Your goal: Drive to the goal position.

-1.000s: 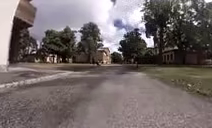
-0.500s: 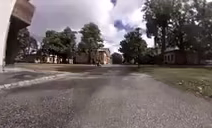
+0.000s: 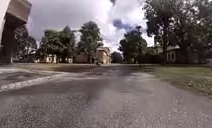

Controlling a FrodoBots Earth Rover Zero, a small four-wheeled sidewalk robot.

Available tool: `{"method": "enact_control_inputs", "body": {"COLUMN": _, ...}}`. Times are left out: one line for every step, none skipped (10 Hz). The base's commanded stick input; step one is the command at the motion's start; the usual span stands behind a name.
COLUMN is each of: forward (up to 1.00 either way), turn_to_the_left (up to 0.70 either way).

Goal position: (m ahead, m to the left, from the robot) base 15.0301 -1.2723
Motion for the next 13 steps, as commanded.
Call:
{"method": "enact_control_inputs", "body": {"forward": 0.7, "turn_to_the_left": -0.26}}
{"method": "enact_control_inputs", "body": {"forward": 0.7, "turn_to_the_left": -0.15}}
{"method": "enact_control_inputs", "body": {"forward": 0.7, "turn_to_the_left": -0.03}}
{"method": "enact_control_inputs", "body": {"forward": 0.7, "turn_to_the_left": 0.0}}
{"method": "enact_control_inputs", "body": {"forward": 0.7, "turn_to_the_left": -0.19}}
{"method": "enact_control_inputs", "body": {"forward": 0.7, "turn_to_the_left": -0.27}}
{"method": "enact_control_inputs", "body": {"forward": 0.7, "turn_to_the_left": -0.14}}
{"method": "enact_control_inputs", "body": {"forward": 0.7, "turn_to_the_left": 0.0}}
{"method": "enact_control_inputs", "body": {"forward": 0.7, "turn_to_the_left": 0.0}}
{"method": "enact_control_inputs", "body": {"forward": 0.7, "turn_to_the_left": 0.0}}
{"method": "enact_control_inputs", "body": {"forward": 0.7, "turn_to_the_left": 0.0}}
{"method": "enact_control_inputs", "body": {"forward": 0.7, "turn_to_the_left": 0.0}}
{"method": "enact_control_inputs", "body": {"forward": 0.7, "turn_to_the_left": 0.0}}
